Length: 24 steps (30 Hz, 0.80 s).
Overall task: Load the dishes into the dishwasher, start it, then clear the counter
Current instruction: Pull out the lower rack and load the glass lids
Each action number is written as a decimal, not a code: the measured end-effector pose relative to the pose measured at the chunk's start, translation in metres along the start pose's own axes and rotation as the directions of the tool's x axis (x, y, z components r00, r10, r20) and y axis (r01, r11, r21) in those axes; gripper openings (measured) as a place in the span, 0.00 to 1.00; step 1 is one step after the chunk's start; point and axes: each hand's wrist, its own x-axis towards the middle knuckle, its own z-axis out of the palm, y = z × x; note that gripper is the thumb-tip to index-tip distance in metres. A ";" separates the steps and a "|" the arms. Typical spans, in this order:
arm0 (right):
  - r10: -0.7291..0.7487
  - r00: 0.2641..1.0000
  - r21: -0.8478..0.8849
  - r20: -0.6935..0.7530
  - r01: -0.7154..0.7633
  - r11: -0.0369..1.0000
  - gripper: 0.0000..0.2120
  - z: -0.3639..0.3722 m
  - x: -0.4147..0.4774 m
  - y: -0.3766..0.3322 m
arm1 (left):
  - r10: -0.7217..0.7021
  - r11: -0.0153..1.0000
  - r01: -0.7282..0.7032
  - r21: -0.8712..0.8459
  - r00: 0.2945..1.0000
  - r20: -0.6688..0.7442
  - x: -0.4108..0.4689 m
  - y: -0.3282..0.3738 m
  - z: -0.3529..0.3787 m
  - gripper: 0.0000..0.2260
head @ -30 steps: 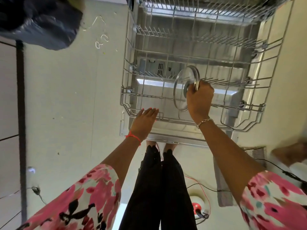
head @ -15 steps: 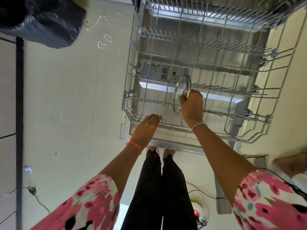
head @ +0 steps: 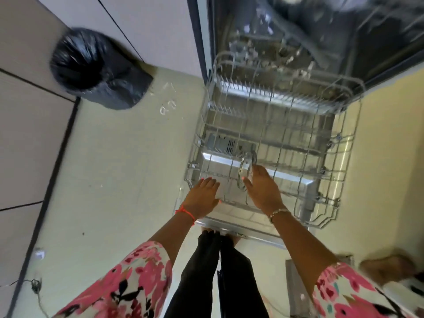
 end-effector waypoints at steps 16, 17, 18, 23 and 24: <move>-0.370 0.883 -0.257 -0.288 0.301 0.918 0.33 -0.229 -0.070 -0.275 | -0.147 0.982 0.187 -0.010 0.739 -0.658 -0.207 -0.112 -0.307 0.32; -0.380 0.869 -0.274 -0.316 0.300 0.914 0.33 -0.233 -0.064 -0.294 | -0.133 0.983 0.185 0.009 0.735 -0.665 -0.213 -0.131 -0.321 0.32; -0.382 0.858 -0.282 -0.343 0.293 0.913 0.33 -0.237 -0.058 -0.312 | -0.113 0.984 0.176 0.028 0.736 -0.668 -0.219 -0.149 -0.334 0.32; -0.376 0.813 -0.295 -0.444 0.264 0.918 0.33 -0.255 -0.030 -0.397 | -0.071 0.984 0.164 0.067 0.709 -0.702 -0.252 -0.238 -0.392 0.32; -0.374 0.798 -0.285 -0.473 0.263 0.922 0.33 -0.259 -0.027 -0.409 | -0.074 0.983 0.170 0.064 0.700 -0.710 -0.257 -0.252 -0.403 0.31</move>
